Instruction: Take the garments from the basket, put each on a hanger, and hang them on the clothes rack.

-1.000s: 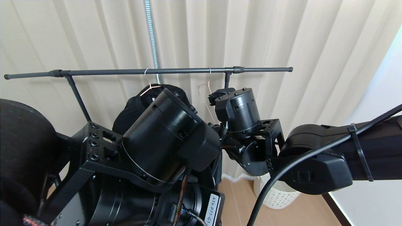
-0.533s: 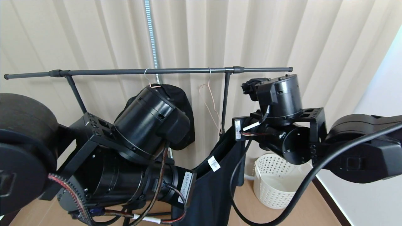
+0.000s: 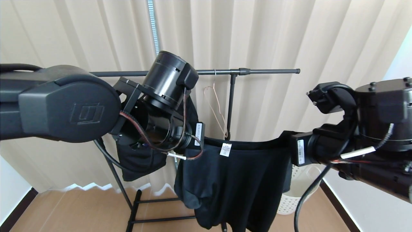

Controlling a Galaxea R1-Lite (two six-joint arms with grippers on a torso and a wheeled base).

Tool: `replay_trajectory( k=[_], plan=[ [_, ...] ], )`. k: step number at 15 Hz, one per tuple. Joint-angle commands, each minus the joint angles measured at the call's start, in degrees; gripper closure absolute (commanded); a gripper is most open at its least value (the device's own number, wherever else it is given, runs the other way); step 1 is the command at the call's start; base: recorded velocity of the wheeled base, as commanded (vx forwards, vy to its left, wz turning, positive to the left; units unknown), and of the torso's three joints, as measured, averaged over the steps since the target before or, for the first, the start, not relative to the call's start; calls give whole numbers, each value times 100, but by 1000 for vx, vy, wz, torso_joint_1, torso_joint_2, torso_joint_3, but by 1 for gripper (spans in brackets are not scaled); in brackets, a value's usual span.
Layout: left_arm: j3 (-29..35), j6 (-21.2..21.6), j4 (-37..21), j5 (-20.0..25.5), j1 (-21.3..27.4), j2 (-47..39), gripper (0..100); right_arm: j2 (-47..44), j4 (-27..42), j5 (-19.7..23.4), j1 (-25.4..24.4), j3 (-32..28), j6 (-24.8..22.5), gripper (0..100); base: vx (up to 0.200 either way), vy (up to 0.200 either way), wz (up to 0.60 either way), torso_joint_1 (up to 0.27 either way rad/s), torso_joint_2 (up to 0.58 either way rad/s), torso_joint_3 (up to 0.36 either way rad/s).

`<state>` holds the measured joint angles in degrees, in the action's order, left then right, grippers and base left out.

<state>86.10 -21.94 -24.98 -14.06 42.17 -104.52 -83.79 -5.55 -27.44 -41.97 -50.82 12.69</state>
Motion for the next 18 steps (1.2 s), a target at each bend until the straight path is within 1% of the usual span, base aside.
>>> replay_trajectory(
  k=[1,6,7,9,10,11,12,13,14,15,17,18],
  plan=[
    [240,6,-7,8,-7,-226,100,504,54,116,-39,178,-65,100,0,0,0,0,0,0],
    [144,23,-33,8,107,-200,100,345,27,125,-39,152,-56,100,0,0,0,0,0,0],
    [12,32,-33,-1,169,-112,0,301,1,134,-22,152,-47,100,0,0,0,0,0,0],
    [-261,94,-33,8,178,143,0,240,-8,134,-4,152,-47,100,0,0,0,0,0,0],
    [-489,234,-25,26,178,336,0,178,-17,134,75,152,-39,100,0,0,0,0,0,0],
    [-709,393,-16,210,178,521,0,117,-25,134,198,134,-39,100,0,0,0,0,0,0],
    [-832,436,-16,421,178,688,0,82,-25,143,286,134,-39,100,0,0,0,0,0,0],
    [-990,445,-25,887,151,942,0,3,-25,143,471,125,-30,100,0,0,0,0,0,0],
    [-999,445,-25,913,143,960,0,3,-25,143,479,125,-30,100,0,0,0,0,0,0],
    [-1298,489,-7,1309,-24,1101,0,-24,-25,134,655,125,-39,100,0,0,0,0,0,0],
    [-1684,902,186,1291,-103,1101,0,-6,-25,134,849,116,-83,100,0,0,0,0,0,0],
    [-1790,946,353,1265,-112,1092,0,3,-43,143,945,116,-162,100,0,0,0,0,0,0]
  ],
)
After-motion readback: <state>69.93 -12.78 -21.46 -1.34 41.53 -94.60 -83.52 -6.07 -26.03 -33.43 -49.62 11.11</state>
